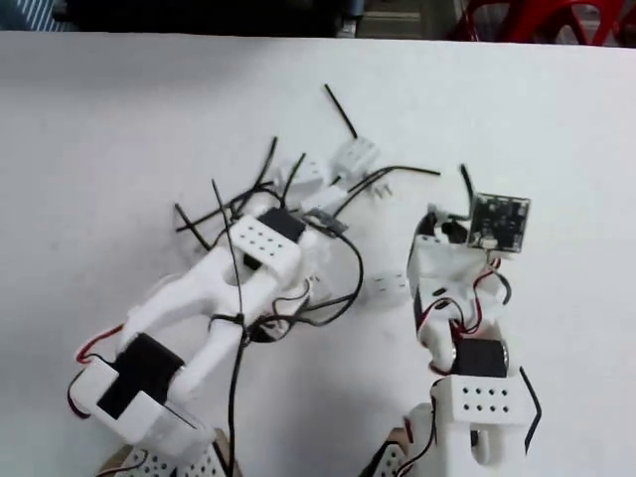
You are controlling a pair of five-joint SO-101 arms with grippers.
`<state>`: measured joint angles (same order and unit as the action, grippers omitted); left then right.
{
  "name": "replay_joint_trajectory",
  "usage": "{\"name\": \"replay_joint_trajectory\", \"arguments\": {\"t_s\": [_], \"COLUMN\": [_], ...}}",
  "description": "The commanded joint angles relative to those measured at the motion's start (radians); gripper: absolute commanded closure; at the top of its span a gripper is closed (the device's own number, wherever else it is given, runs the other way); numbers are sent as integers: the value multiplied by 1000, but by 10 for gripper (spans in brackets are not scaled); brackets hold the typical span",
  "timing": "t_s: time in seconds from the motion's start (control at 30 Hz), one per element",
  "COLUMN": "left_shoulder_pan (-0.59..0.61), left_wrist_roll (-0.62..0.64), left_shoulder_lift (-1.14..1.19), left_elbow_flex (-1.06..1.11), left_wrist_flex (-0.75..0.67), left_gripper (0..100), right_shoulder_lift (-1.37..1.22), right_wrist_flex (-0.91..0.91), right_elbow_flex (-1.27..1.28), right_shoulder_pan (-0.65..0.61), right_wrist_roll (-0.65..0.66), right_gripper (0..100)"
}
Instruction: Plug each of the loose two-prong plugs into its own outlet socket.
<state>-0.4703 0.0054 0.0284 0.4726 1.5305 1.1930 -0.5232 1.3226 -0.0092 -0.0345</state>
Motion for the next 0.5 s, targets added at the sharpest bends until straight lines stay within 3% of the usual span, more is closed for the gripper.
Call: {"name": "replay_joint_trajectory", "arguments": {"t_s": [0.0,0.2,0.47], "left_shoulder_pan": [-51,-51,38], "left_wrist_roll": [-6,0,-8], "left_shoulder_lift": [-173,-404,-518], "left_elbow_flex": [-11,-9,121], "left_wrist_flex": [63,71,18], "left_gripper": [980,980,980], "right_shoulder_lift": [-4,-113,-372], "right_wrist_flex": [-81,-278,-291], "right_elbow_flex": [-46,-175,-267], "right_shoulder_pan": [-41,-87,-128], "right_wrist_roll": [37,49,49], "right_gripper": [981,981,981]}}
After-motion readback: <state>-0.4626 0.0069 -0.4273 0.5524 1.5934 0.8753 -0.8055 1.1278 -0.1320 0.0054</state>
